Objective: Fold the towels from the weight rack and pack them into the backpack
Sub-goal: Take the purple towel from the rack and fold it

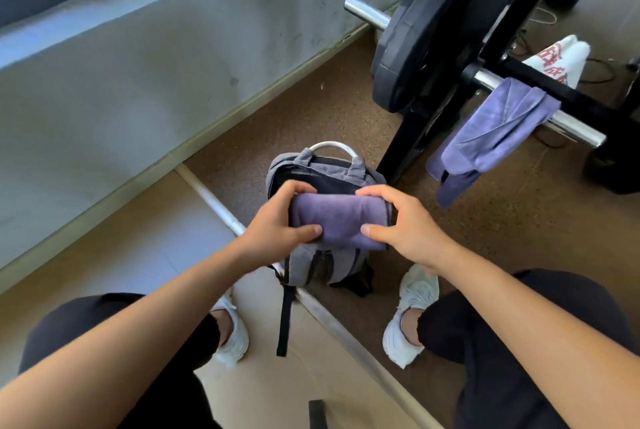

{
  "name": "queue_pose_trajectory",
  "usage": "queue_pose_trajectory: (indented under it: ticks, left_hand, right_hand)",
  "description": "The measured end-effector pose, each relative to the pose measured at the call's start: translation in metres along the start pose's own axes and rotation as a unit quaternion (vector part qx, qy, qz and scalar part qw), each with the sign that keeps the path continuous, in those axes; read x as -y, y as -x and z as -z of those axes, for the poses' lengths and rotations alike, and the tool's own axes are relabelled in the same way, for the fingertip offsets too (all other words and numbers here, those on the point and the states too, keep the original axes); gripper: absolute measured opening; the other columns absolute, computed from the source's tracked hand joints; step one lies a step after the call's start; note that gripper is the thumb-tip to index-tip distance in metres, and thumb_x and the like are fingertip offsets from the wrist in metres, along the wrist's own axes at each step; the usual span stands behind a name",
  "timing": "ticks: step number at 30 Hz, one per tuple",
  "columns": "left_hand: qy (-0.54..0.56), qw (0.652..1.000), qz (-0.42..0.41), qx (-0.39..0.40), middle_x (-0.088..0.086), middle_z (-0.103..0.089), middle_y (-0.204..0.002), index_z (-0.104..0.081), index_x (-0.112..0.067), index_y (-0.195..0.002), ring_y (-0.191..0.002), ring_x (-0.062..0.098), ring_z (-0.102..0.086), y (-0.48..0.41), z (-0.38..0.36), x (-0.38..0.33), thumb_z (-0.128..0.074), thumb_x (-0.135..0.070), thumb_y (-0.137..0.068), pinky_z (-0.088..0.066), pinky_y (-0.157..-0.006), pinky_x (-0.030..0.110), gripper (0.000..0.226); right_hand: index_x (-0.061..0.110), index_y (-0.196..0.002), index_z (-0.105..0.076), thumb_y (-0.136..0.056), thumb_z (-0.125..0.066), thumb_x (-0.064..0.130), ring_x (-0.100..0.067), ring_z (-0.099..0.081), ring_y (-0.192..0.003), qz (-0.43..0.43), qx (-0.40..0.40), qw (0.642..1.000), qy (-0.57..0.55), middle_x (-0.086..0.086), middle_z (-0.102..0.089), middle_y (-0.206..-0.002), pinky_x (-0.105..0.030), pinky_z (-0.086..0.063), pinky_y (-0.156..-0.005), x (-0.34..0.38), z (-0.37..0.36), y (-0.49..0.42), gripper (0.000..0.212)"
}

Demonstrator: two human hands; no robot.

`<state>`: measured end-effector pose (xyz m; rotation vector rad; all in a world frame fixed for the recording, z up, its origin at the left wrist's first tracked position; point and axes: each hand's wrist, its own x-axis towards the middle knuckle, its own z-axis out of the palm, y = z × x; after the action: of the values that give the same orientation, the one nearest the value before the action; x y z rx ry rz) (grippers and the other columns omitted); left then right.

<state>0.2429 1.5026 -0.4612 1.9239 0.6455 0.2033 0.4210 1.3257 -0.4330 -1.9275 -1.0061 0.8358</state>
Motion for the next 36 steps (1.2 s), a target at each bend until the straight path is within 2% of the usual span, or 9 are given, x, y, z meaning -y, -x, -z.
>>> queue_pose_trajectory:
  ticks: [3,7,11,15,18,23,26,30,36]
  left_hand:
    - [0.009,0.999,0.028,-0.025,-0.011,-0.064,-0.113,-0.057,-0.029,-0.115,-0.108,0.014,-0.062,-0.041,0.002,0.019,-0.08,-0.024,-0.064,-0.053,-0.094,0.038,0.056]
    - [-0.047,0.998,0.03,-0.018,-0.011,-0.062,-0.109,-0.056,-0.028,-0.109,-0.098,0.01,-0.057,-0.076,-0.003,0.052,-0.084,-0.007,-0.068,-0.048,-0.084,0.028,0.054]
    - [-0.121,0.993,0.005,0.013,-0.006,-0.062,-0.11,-0.057,-0.026,-0.11,-0.1,0.017,-0.058,-0.098,-0.005,0.078,-0.082,-0.024,-0.065,-0.051,-0.086,0.039,0.052]
    - [-0.21,0.974,-0.018,0.08,0.0,-0.056,-0.117,-0.057,-0.025,-0.119,-0.106,0.023,-0.057,-0.11,-0.005,0.086,-0.08,-0.021,-0.066,-0.051,-0.087,0.044,0.058]
    - [-0.322,0.94,-0.077,0.085,0.003,-0.051,-0.126,-0.056,-0.027,-0.13,-0.114,0.03,-0.047,-0.111,0.004,0.084,-0.084,-0.036,-0.06,-0.051,-0.087,0.044,0.077]
    - [-0.433,0.885,-0.127,0.116,0.009,-0.03,-0.162,-0.038,-0.025,-0.155,-0.148,0.037,-0.024,-0.103,0.015,0.084,-0.085,-0.06,-0.048,-0.036,-0.112,0.048,0.122]
    - [-0.462,0.866,-0.113,0.152,0.01,-0.007,-0.171,-0.016,-0.025,-0.163,-0.156,0.037,-0.005,-0.101,0.012,0.088,-0.083,-0.071,-0.049,-0.02,-0.123,0.048,0.14]
    - [-0.469,0.862,-0.145,0.123,0.013,-0.009,-0.171,-0.022,-0.021,-0.162,-0.156,0.041,-0.009,-0.096,0.01,0.094,-0.074,-0.078,-0.049,-0.019,-0.124,0.048,0.137]
    - [-0.475,0.857,-0.15,0.13,0.015,-0.004,-0.171,-0.025,-0.02,-0.162,-0.156,0.042,-0.009,-0.092,0.001,0.091,-0.074,-0.075,-0.047,-0.016,-0.125,0.05,0.136]
  right_hand:
    - [0.025,-0.125,-0.061,-0.081,-0.074,0.007,-0.004,-0.056,-0.108,-0.02,-0.018,0.999,0.031,0.01,-0.062,-0.119,-0.016,-0.041,-0.083,-0.011,-0.008,-0.043,0.049]
    - [0.026,-0.12,-0.061,-0.076,-0.079,0.02,-0.011,-0.058,-0.103,-0.027,0.06,0.987,0.146,0.007,-0.065,-0.114,-0.032,-0.049,-0.085,-0.033,-0.024,-0.092,0.048]
    - [0.033,-0.117,-0.053,-0.075,-0.079,0.038,-0.017,-0.06,-0.099,-0.025,0.109,0.953,0.28,0.006,-0.066,-0.11,-0.038,-0.053,-0.082,-0.044,-0.037,-0.118,0.05]
    - [0.027,-0.101,-0.039,-0.078,-0.074,0.026,-0.028,-0.059,-0.085,0.003,0.155,0.935,0.32,0.002,-0.06,-0.09,-0.041,-0.047,-0.067,-0.056,-0.056,-0.125,0.042]
    - [0.026,-0.097,-0.034,-0.079,-0.071,0.019,-0.031,-0.056,-0.079,-0.007,0.177,0.935,0.306,0.002,-0.055,-0.085,-0.041,-0.04,-0.062,-0.071,-0.069,-0.127,0.042]
    - [0.023,-0.103,-0.041,-0.081,-0.07,0.015,-0.032,-0.06,-0.087,-0.051,0.204,0.927,0.311,-0.003,-0.063,-0.095,-0.042,-0.048,-0.068,-0.092,-0.077,-0.138,0.038]
    - [0.018,-0.113,-0.046,-0.083,-0.069,0.017,-0.037,-0.063,-0.101,-0.053,0.249,0.888,0.383,-0.011,-0.066,-0.11,-0.043,-0.053,-0.078,-0.11,-0.096,-0.148,0.038]
    - [0.011,-0.131,-0.049,-0.09,-0.062,0.011,-0.037,-0.06,-0.117,-0.092,0.345,0.801,0.48,-0.016,-0.06,-0.128,-0.041,-0.049,-0.087,-0.145,-0.118,-0.142,0.043]
    - [0.015,-0.14,-0.042,-0.092,-0.065,0.018,-0.035,-0.057,-0.124,-0.123,0.36,0.779,0.498,-0.014,-0.058,-0.135,-0.041,-0.048,-0.09,-0.175,-0.128,-0.137,0.053]
